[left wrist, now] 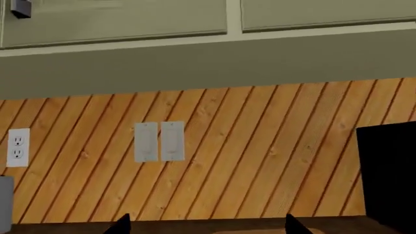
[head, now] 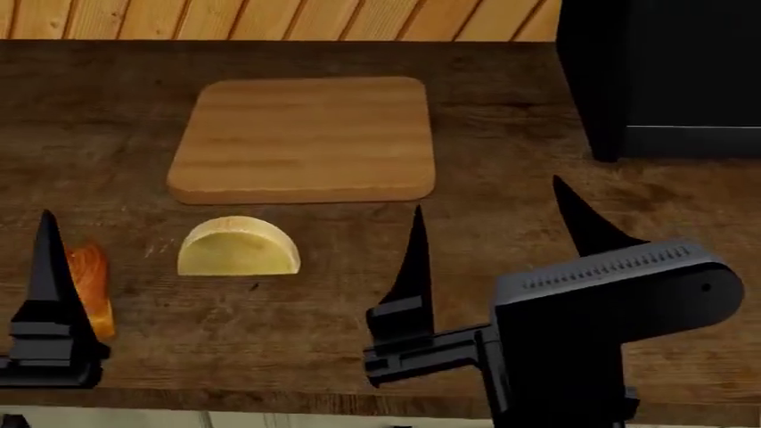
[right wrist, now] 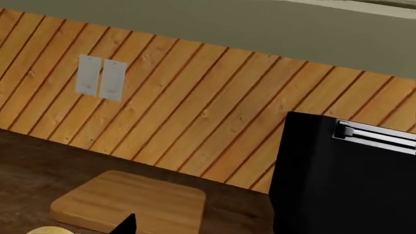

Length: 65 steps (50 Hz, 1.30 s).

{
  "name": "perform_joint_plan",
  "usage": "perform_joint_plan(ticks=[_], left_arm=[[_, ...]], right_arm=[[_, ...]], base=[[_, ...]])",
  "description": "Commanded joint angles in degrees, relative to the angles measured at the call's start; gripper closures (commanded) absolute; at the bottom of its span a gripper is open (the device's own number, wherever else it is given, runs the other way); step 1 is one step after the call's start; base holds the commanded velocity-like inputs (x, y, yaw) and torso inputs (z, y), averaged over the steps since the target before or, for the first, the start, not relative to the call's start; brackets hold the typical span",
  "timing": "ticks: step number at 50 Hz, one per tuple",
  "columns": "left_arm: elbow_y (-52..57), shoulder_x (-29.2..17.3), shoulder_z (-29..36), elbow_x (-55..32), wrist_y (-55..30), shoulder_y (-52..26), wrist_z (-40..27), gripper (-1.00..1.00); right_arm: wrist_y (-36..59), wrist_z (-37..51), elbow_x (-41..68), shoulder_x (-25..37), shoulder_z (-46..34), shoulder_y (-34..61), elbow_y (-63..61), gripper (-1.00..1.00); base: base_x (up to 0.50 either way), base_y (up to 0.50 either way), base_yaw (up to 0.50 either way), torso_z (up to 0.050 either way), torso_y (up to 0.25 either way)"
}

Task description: Place the bread and cheese on the cutting board.

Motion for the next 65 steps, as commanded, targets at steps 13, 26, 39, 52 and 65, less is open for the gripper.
perform_joint_plan(ticks=[13, 26, 39, 52, 65], left_arm=[[2.21, -0.78, -1.61, 0.68, -0.63, 0.09, -0.93, -1.00], [12.30, -0.04, -11.73, -11.51, -27.25, -2.41, -2.72, -1.00], [19.18, -10.02, -13.45, -38.30, -44.91, -1.84, -25.17, -1.00], [16.24, -16.94, -8.93, -51.02, -37.97, 4.83, -40.40, -1.00], [14.79, -16.45, -6.71, -50.19, -38.77, 5.14, -42.82, -1.00]], right_arm=[[-2.13, -1.09, 1.62, -1.40, 1.65, 0.38, 2.27, -1.00], [-2.65, -1.39, 4.28, -2.85, 3.29, 0.94, 4.91, -1.00], [-6.14, -3.05, 4.33, -1.10, 1.82, 2.05, 9.12, -1.00], [-10.22, -4.45, 6.00, -0.96, 2.60, 1.39, 10.34, -1.00], [-12.82, -4.76, 6.90, -0.70, 3.38, -0.18, 11.52, -1.00]], base=[[0.50, 0.00, 0.00, 0.000, 0.000], [0.29, 0.00, 0.00, 0.000, 0.001], [0.00, 0.00, 0.00, 0.000, 0.000], [0.00, 0.00, 0.00, 0.000, 0.000], [0.00, 0.00, 0.00, 0.000, 0.000]])
